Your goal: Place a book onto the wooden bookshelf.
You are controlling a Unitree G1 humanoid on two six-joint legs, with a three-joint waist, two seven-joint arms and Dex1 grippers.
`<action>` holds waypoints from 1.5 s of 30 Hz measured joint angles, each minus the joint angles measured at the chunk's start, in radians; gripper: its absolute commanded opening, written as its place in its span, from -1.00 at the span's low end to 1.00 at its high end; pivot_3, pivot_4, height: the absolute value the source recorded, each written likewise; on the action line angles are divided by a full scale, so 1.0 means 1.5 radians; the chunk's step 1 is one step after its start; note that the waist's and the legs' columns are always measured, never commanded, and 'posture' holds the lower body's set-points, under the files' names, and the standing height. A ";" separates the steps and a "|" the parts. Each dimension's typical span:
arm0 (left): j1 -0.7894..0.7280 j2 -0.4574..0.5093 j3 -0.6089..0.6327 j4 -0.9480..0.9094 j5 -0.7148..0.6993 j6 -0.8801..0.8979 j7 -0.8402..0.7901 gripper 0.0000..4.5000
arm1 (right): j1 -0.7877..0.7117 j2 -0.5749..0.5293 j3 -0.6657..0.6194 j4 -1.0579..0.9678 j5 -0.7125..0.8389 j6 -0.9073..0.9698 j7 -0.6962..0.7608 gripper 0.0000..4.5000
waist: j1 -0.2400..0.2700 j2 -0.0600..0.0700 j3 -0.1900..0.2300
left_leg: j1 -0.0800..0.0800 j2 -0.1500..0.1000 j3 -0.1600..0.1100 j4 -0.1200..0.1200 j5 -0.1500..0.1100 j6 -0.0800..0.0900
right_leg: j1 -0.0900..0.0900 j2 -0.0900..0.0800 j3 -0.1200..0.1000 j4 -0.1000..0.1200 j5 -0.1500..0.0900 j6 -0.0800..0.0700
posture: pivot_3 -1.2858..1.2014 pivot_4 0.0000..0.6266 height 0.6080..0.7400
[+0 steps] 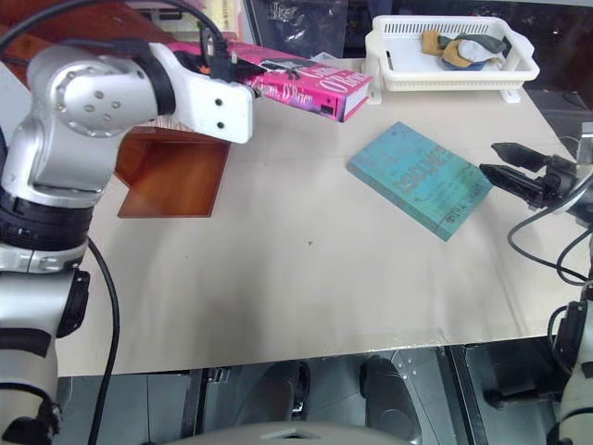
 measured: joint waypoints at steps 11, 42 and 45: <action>0.068 0.042 0.042 -0.109 -0.055 0.102 -0.063 -0.82 | -0.050 0.003 0.023 0.063 -0.026 -0.029 0.003 1.00 | 0.001 0.000 0.000 | 0.000 0.000 0.000 0.001 -0.001 0.001 | 0.000 0.000 0.000 0.001 0.000 0.000 | 0.03 -0.52 1.00; 0.213 0.375 0.335 -0.171 -0.317 0.283 -0.212 -0.82 | -0.081 -0.016 0.067 0.045 0.062 0.052 0.004 1.00 | -0.016 0.002 0.001 | 0.002 0.001 0.001 0.001 -0.001 0.003 | 0.000 0.000 0.001 0.004 0.000 0.000 | 0.03 -0.52 1.00; 0.233 0.381 0.342 -0.169 -0.318 0.283 -0.207 -0.82 | -0.081 -0.030 0.079 -0.006 0.128 0.106 0.004 1.00 | -0.016 0.002 0.001 | 0.002 0.001 0.001 0.001 -0.002 0.003 | 0.000 0.001 0.001 0.004 0.000 0.000 | 0.03 -0.52 1.00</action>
